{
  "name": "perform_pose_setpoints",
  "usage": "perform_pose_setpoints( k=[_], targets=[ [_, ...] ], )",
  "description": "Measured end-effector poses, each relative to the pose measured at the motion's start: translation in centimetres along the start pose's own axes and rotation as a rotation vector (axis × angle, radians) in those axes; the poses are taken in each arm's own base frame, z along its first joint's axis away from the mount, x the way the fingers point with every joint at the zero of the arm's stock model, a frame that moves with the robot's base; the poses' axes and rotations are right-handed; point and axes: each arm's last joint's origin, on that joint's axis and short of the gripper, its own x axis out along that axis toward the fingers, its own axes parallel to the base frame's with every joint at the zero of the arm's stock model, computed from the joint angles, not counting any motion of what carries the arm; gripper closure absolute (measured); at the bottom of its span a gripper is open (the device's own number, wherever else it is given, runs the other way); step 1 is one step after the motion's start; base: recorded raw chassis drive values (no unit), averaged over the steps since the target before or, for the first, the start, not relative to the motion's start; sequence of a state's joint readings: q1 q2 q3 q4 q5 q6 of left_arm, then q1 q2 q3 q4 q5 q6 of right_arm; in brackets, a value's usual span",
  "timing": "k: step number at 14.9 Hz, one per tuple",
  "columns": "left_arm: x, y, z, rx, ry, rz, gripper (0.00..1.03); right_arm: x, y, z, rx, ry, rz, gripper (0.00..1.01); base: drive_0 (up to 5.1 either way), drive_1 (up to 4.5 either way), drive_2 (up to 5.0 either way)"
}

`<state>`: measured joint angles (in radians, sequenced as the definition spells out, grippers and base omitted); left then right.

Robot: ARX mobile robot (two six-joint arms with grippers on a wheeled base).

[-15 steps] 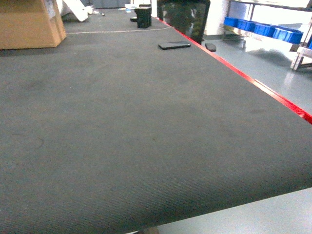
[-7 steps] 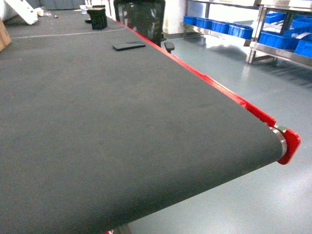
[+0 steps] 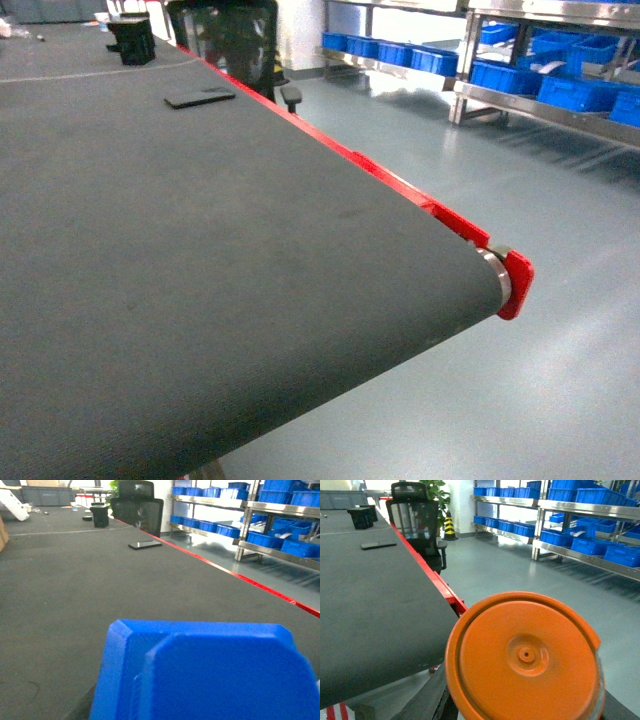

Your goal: Sort blue parts and orange caps into right shelf containers

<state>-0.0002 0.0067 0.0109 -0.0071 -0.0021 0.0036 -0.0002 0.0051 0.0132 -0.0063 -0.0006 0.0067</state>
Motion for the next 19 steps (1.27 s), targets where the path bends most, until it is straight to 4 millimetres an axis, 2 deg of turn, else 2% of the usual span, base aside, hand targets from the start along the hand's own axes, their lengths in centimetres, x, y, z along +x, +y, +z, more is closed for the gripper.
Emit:
perform_pose_setpoints(
  k=[19],
  targets=[
    [0.0,0.0,0.0,0.0,0.0,0.0,0.61,0.0,0.0,0.0,0.0,0.0,0.0,0.58,-1.6,-1.61,-1.6]
  ],
)
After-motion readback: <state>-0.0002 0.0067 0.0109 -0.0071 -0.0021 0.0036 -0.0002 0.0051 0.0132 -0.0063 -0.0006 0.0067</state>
